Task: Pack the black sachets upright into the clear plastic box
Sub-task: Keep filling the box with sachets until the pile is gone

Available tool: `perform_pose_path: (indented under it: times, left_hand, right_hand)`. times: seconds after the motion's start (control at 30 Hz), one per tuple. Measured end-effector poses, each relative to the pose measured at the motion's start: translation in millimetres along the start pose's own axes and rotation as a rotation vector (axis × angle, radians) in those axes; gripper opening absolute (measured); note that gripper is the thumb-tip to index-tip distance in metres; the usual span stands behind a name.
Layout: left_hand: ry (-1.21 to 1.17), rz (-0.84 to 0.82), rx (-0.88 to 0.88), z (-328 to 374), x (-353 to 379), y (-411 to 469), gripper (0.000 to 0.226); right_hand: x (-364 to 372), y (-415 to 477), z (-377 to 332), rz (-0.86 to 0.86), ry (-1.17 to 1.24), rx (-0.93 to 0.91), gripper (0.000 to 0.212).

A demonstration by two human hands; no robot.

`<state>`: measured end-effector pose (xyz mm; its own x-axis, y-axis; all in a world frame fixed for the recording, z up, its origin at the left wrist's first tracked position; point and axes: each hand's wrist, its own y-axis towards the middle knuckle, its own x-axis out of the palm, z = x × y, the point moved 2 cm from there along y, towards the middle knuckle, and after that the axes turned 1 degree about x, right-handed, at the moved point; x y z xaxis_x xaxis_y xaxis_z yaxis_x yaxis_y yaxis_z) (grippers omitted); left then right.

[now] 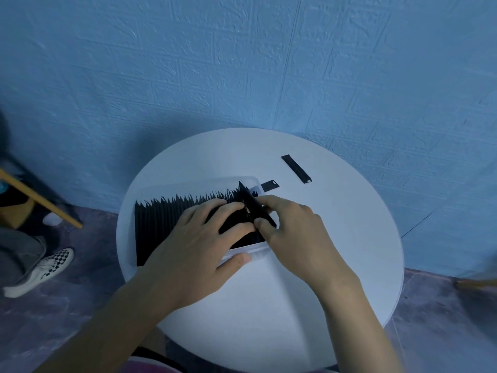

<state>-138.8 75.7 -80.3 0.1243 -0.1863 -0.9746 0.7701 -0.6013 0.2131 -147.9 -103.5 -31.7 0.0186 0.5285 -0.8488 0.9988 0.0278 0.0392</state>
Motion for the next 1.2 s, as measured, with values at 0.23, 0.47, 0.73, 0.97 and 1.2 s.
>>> perform_pose_path:
  times: [0.23,0.47,0.73,0.97,1.2]
  left_hand:
    - [-0.008,-0.005,-0.007,-1,1,1,0.045]
    - [-0.027,-0.004,-0.002,-3,2,0,0.046]
    - [-0.047,0.006,-0.001,-3,1,0,0.046]
    - [-0.043,0.019,0.002,-3,3,1,0.046]
    - [-0.046,0.023,0.004,-3,2,0,0.046]
  right_hand:
    - [5,-1,2,0.013,-0.045,-0.049,0.039]
    - [8,-1,5,0.061,-0.135,-0.065,0.032]
    - [6,7,3,0.075,-0.134,0.039,0.026]
    - [8,12,3,0.140,-0.166,0.115,0.021]
    - [15,13,-1,0.159,-0.206,0.113,0.020]
